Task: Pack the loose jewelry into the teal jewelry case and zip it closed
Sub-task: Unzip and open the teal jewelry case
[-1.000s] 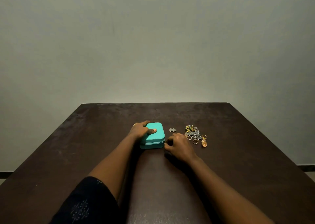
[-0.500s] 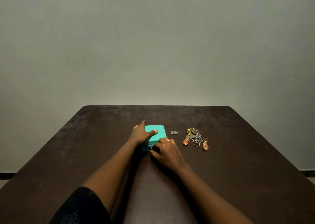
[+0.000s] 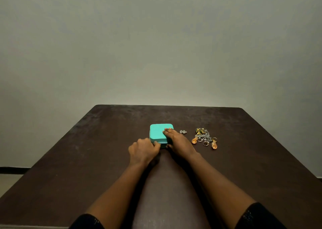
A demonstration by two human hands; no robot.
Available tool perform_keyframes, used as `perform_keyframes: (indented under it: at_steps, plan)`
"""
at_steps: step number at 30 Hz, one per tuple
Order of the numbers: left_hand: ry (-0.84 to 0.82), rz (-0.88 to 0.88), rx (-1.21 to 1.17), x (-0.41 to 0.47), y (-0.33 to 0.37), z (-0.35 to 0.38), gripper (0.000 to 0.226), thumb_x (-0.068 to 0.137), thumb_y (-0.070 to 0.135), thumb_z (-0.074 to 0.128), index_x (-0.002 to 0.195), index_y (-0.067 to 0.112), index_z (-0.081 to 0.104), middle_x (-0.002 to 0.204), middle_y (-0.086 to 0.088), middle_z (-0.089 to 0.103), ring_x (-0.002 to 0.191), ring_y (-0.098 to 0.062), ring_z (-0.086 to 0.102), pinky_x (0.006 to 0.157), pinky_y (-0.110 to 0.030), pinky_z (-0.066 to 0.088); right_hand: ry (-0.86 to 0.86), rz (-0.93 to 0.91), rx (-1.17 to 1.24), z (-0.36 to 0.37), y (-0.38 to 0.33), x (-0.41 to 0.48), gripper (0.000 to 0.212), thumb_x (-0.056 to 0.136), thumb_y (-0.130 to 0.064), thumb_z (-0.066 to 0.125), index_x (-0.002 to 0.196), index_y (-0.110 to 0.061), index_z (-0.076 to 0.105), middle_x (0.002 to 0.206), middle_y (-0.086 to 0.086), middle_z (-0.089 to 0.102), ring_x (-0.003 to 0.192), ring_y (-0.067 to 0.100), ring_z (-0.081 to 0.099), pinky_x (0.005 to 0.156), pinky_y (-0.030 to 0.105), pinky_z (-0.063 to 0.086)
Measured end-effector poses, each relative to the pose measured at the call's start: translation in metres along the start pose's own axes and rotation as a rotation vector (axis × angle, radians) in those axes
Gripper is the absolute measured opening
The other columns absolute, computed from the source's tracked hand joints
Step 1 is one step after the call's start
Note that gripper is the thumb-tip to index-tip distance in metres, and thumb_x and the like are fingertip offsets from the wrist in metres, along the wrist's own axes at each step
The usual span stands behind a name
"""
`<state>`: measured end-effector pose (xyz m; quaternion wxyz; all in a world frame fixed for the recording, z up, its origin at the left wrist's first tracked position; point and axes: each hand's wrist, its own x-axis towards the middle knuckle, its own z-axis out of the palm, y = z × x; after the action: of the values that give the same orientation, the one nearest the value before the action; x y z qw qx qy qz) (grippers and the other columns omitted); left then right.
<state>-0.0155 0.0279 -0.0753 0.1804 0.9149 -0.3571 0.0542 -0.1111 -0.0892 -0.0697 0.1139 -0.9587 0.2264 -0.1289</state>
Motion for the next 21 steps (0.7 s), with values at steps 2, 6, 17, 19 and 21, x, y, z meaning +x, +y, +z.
perform_keyframes:
  at_steps: [2, 6, 17, 19, 21]
  plan:
    - [-0.027, 0.015, 0.017, -0.004, 0.004, 0.001, 0.048, 0.088, 0.052, 0.044, 0.107, 0.014, 0.065, 0.104, -0.010, 0.068, 0.100, -0.031, 0.064, 0.079, -0.033, 0.047, 0.009, 0.018, 0.024, 0.001, 0.001, 0.001, 0.064, 0.087, -0.011, 0.060, 0.145, -0.015, 0.033, 0.155, 0.002, 0.027, 0.144, 0.015, 0.021, 0.115, 0.028, 0.020]
    - [-0.031, 0.015, -0.005, -0.005, 0.011, 0.004, 0.055, 0.085, 0.061, 0.046, 0.109, 0.015, 0.065, 0.106, -0.009, 0.068, 0.099, -0.030, 0.064, 0.080, -0.034, 0.048, 0.021, 0.044, 0.050, 0.002, 0.000, 0.003, 0.062, 0.087, -0.012, 0.060, 0.144, -0.015, 0.035, 0.154, 0.001, 0.029, 0.144, 0.014, 0.022, 0.114, 0.028, 0.020]
    - [-0.058, 0.176, -0.030, 0.001, -0.004, 0.004, 0.030, 0.089, 0.038, 0.046, 0.096, 0.018, 0.066, 0.098, -0.007, 0.068, 0.090, -0.027, 0.064, 0.075, -0.034, 0.050, 0.041, 0.056, 0.056, 0.005, 0.004, 0.005, 0.062, 0.084, -0.010, 0.062, 0.141, -0.019, 0.039, 0.152, -0.002, 0.032, 0.142, 0.013, 0.025, 0.113, 0.032, 0.026]
    - [-0.099, 0.172, -0.081, 0.007, -0.015, 0.001, 0.026, 0.088, 0.036, 0.048, 0.093, 0.017, 0.066, 0.095, -0.007, 0.069, 0.088, -0.027, 0.064, 0.073, -0.033, 0.050, 0.048, 0.056, 0.054, 0.006, 0.004, 0.005, 0.062, 0.084, -0.011, 0.063, 0.141, -0.019, 0.040, 0.152, -0.003, 0.033, 0.142, 0.013, 0.026, 0.114, 0.033, 0.027]
    - [-0.140, 0.143, -0.149, 0.014, -0.030, -0.003, 0.022, 0.087, 0.034, 0.051, 0.094, 0.019, 0.066, 0.097, -0.007, 0.069, 0.090, -0.026, 0.063, 0.074, -0.033, 0.050, 0.054, 0.054, 0.054, 0.006, 0.005, 0.005, 0.062, 0.084, -0.011, 0.064, 0.141, -0.020, 0.041, 0.151, -0.003, 0.035, 0.142, 0.013, 0.027, 0.115, 0.033, 0.028]
